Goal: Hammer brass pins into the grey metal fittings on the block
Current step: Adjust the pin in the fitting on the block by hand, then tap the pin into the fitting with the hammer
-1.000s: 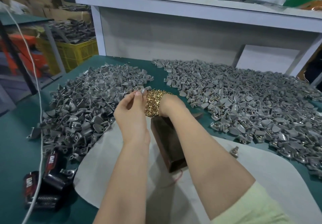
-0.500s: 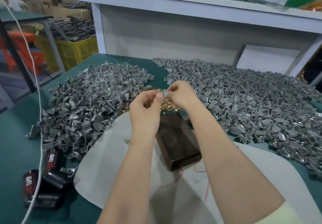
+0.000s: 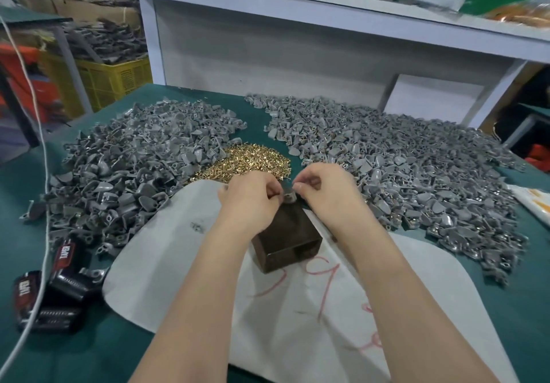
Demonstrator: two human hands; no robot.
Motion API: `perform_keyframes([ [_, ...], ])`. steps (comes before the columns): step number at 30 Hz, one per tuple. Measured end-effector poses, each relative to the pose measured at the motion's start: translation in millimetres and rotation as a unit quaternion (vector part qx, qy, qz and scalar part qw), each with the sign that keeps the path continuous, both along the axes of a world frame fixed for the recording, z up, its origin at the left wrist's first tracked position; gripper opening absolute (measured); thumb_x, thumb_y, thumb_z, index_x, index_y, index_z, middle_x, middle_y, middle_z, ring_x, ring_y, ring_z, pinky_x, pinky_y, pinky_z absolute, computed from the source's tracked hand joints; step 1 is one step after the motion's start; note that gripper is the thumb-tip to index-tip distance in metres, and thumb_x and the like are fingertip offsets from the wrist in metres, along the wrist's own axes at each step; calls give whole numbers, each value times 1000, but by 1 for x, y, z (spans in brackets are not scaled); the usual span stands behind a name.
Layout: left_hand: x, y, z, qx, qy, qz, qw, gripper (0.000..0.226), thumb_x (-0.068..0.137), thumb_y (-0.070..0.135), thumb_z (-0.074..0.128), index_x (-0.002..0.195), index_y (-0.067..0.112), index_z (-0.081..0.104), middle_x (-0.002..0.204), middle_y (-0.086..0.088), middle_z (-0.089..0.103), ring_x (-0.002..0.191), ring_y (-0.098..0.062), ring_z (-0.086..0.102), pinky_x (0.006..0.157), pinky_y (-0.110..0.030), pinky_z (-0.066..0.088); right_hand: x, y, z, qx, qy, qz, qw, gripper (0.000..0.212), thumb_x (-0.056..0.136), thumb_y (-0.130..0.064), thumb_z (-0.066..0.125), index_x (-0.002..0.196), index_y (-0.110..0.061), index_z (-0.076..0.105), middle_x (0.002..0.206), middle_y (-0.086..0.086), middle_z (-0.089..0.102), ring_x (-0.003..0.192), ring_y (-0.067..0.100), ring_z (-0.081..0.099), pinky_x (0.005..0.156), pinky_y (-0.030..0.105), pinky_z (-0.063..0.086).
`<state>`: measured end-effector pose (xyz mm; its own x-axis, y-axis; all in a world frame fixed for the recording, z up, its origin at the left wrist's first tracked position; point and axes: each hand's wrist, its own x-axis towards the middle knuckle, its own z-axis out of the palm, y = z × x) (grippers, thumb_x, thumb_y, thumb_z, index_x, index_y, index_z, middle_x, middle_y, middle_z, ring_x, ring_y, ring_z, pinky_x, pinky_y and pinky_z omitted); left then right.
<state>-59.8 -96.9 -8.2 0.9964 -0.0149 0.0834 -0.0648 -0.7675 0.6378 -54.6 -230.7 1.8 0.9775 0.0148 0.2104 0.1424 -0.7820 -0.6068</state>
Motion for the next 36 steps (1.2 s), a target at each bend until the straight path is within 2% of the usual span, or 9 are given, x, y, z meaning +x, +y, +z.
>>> perform_keyframes([
  [7, 3, -1, -2, 8, -8, -12, 1000, 7, 91, 29, 61, 91, 32, 68, 98, 6, 68, 109, -24, 55, 96, -41, 42, -1, 13, -1, -154, -18, 29, 987, 10, 92, -17, 55, 97, -14, 64, 103, 5, 55, 97, 23, 53, 88, 39, 45],
  [13, 5, 1, -7, -3, -19, -11, 1000, 9, 90, 31, 63, 93, 29, 71, 100, 3, 70, 107, -25, 57, 95, -41, 43, -1, 20, -3, -215, -30, -1, 976, 10, 90, -11, 55, 95, -11, 64, 100, 7, 56, 92, 27, 57, 73, 31, 44],
  [19, 7, 0, -5, 28, -25, -16, 999, 13, 90, 28, 61, 98, 27, 71, 105, 1, 70, 110, -26, 56, 95, -39, 42, -4, 25, 2, -274, -41, -1, 961, 15, 89, -6, 54, 102, -8, 60, 97, 7, 52, 98, 27, 58, 67, 29, 36],
  [23, 4, -1, -3, 56, -31, -14, 998, 11, 89, 21, 56, 89, 23, 67, 97, -2, 68, 106, -30, 56, 87, -36, 43, -4, 33, 12, -327, -33, 23, 944, 24, 87, 0, 50, 110, -3, 57, 112, 14, 56, 103, 31, 57, 72, 32, 40],
  [26, 5, -1, -2, 80, -37, -15, 996, 13, 86, 16, 52, 75, 22, 53, 86, -3, 61, 100, -35, 54, 77, -33, 36, -2, 36, 12, -342, -27, 30, 939, 24, 87, 1, 47, 109, -2, 57, 113, 15, 58, 103, 31, 58, 72, 32, 40],
  [29, 5, -2, -2, 94, -42, -10, 995, 19, 86, 15, 49, 68, 21, 45, 80, -3, 54, 98, -36, 53, 74, -34, 34, -1, 36, 12, -350, -29, 31, 936, 25, 88, 1, 45, 109, -2, 57, 113, 15, 58, 103, 31, 57, 69, 30, 34],
  [32, 4, -2, -3, 78, -37, -12, 996, 14, 87, 18, 53, 74, 22, 53, 85, -1, 60, 100, -33, 54, 78, -34, 37, -1, 34, 11, -332, -21, 33, 943, 22, 88, 1, 46, 107, -3, 58, 110, 15, 58, 101, 31, 58, 69, 31, 35],
  [34, 4, 0, -4, 57, -34, -12, 998, 9, 89, 24, 58, 83, 24, 65, 94, 0, 67, 103, -30, 56, 86, -35, 39, 0, 26, 11, -270, -4, 36, 962, 17, 90, -7, 52, 102, -6, 63, 106, 12, 62, 99, 29, 59, 73, 31, 42],
  [36, 4, 0, -5, 29, -34, -6, 999, 9, 89, 30, 61, 82, 28, 66, 94, 4, 69, 104, -26, 56, 93, -38, 39, 0, 6, 14, -141, 16, 10, 990, 19, 92, -17, 56, 105, -12, 68, 108, 5, 66, 100, 21, 60, 85, 28, 45],
])
